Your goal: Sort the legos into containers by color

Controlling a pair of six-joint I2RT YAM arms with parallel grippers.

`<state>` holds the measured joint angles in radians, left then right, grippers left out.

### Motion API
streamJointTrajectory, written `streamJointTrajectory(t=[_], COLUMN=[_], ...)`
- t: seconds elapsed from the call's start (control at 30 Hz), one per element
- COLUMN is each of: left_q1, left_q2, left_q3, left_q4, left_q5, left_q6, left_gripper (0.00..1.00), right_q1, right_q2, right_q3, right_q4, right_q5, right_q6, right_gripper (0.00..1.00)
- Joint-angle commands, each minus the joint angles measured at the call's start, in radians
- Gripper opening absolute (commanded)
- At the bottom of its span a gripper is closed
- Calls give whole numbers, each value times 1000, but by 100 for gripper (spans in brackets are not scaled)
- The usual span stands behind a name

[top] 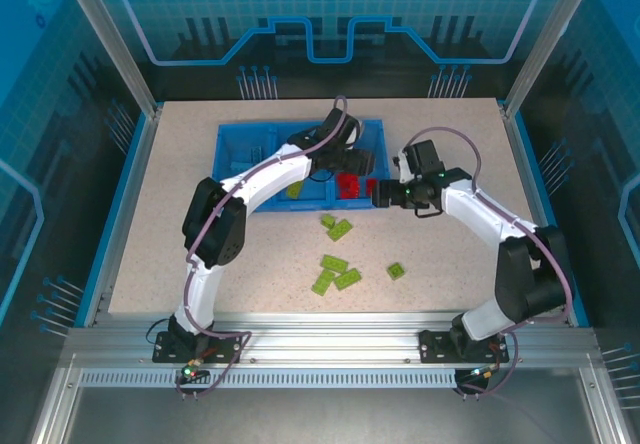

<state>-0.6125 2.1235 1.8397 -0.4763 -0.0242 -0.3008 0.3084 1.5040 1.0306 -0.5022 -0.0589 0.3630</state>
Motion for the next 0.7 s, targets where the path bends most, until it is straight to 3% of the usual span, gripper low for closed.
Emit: streamJointTrajectory(t=[0.0, 0.3, 0.67], left_q1=[-5, -2, 86], left_q2=[-39, -249, -463], left_q3=[1, -209, -542], left_q4=[9, 194, 316], left_q5=[42, 130, 179], left_q6=[-39, -146, -277], left_gripper=[99, 99, 99], right_q1=[47, 216, 319], right_q2=[-73, -233, -176], right_q3=[-68, -249, -278], right_q4=[-127, -240, -303], right_q5=[30, 45, 109], right_q6=[28, 149, 185], right_gripper=[83, 81, 77])
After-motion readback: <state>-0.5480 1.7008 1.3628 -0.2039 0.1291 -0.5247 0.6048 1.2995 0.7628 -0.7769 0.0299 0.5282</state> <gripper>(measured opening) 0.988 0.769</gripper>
